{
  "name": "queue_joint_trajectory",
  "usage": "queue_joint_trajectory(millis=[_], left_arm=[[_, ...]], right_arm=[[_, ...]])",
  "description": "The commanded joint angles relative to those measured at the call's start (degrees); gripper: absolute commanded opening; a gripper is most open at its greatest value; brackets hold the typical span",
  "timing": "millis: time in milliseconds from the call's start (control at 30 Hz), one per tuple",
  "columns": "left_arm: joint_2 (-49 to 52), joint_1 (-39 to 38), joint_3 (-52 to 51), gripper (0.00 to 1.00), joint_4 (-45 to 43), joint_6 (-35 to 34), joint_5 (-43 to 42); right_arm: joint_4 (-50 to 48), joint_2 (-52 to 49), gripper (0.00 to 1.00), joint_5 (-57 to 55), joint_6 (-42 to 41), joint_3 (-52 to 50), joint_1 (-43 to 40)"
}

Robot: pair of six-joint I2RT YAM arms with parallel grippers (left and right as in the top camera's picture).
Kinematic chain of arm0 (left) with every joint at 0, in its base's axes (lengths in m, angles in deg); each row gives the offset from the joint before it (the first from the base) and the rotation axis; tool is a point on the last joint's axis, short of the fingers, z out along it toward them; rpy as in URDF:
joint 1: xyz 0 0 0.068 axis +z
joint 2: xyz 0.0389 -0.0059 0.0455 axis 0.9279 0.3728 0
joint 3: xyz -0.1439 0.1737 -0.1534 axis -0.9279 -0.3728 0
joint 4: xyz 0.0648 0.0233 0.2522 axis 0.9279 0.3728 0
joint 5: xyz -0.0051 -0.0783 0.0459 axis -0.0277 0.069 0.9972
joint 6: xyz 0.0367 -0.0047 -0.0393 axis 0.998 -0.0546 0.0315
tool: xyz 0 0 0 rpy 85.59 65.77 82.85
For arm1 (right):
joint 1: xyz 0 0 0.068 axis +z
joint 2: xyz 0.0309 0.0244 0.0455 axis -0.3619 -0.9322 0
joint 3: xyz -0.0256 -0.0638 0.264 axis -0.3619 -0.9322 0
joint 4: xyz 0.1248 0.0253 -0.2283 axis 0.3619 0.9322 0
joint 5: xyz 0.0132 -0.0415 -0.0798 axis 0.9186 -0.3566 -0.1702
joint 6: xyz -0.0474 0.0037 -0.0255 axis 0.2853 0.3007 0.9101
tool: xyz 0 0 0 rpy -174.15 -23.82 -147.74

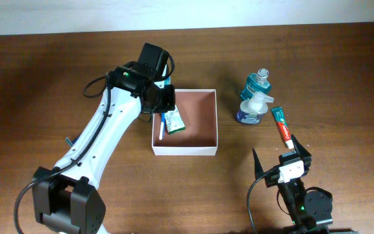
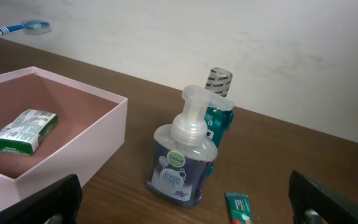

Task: Pack container
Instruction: 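Lift toothbrush with left gripper and carry it over the box, then lower toothbrush into box beside the soap bar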

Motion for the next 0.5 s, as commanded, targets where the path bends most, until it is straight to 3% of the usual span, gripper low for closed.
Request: queue_joint_trajectory(millis=[0, 467], left_arm=[[0.57, -0.09, 0.37, 0.02, -0.07, -0.98, 2.29], [5.31, -0.09, 0.22, 0.02, 0.07, -0.96, 2.27]], right_arm=[[0.26, 0.55, 0.98, 0.11, -0.04, -0.26, -0.33], [0.28, 0.55, 0.98, 0.11, -0.04, -0.26, -0.33]])
